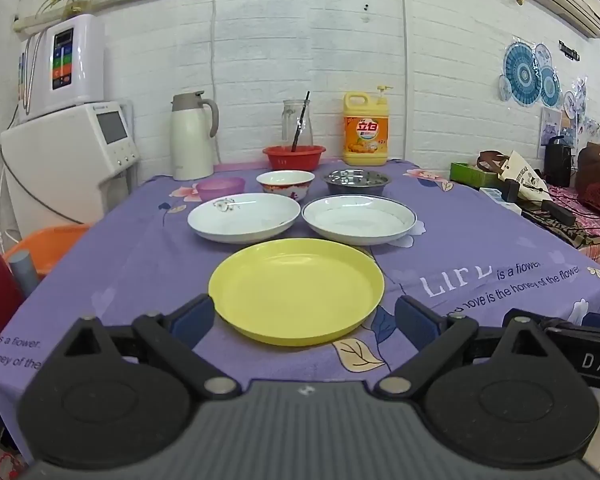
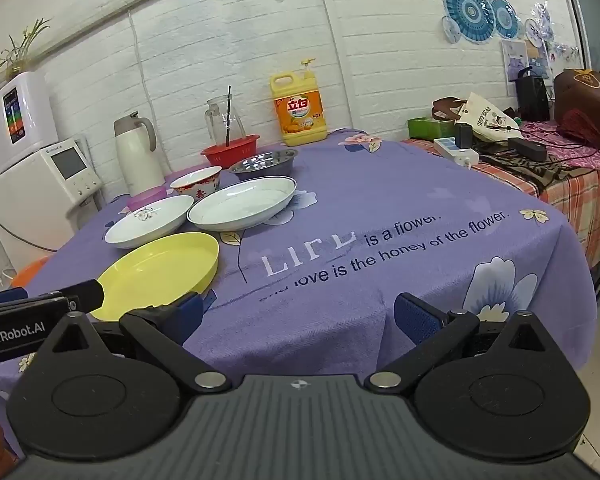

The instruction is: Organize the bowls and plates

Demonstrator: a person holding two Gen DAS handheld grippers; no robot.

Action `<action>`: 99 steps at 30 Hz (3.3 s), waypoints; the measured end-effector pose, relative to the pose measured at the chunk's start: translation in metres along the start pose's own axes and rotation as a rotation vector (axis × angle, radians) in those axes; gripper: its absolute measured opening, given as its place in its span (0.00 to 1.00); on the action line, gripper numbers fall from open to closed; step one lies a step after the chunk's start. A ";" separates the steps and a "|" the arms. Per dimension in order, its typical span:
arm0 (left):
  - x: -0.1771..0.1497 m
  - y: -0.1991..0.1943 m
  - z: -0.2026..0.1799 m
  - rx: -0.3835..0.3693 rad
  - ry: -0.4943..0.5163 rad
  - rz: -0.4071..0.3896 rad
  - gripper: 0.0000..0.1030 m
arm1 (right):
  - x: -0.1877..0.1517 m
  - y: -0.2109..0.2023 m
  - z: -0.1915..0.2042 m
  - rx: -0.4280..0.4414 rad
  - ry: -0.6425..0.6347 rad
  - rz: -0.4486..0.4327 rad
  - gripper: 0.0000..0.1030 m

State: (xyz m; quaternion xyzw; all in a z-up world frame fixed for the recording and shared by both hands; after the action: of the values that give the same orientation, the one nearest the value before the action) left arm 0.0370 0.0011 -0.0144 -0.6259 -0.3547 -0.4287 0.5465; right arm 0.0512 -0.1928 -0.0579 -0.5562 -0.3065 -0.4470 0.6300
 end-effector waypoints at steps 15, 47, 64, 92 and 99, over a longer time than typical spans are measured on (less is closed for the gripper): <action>-0.001 -0.003 0.006 -0.004 -0.017 0.001 0.93 | -0.002 0.000 0.002 0.003 -0.012 -0.003 1.00; 0.000 -0.001 0.010 -0.024 -0.063 -0.001 0.93 | -0.005 0.005 0.004 -0.002 -0.030 0.012 1.00; -0.004 0.001 0.010 -0.049 -0.059 0.010 0.93 | -0.009 0.007 0.006 0.005 -0.043 0.024 1.00; -0.001 0.001 0.004 -0.069 -0.059 0.010 0.93 | -0.010 0.012 0.005 0.005 -0.045 0.042 1.00; -0.002 0.003 0.004 -0.060 -0.060 0.016 0.93 | -0.010 0.011 0.005 0.006 -0.049 0.037 1.00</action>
State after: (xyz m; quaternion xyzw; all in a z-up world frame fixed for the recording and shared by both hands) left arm 0.0400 0.0043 -0.0173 -0.6573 -0.3529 -0.4162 0.5198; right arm 0.0576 -0.1862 -0.0710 -0.5708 -0.3126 -0.4206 0.6321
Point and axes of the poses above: each gripper's, at about its wrist camera, not at the fingertips, and y roughly the way its jaws point, z to its left, x to its top, the point moved 4 cm from there along y, roughly the way its jaws point, and after that the axes turned 8 degrees about -x, right-handed, at the moved point
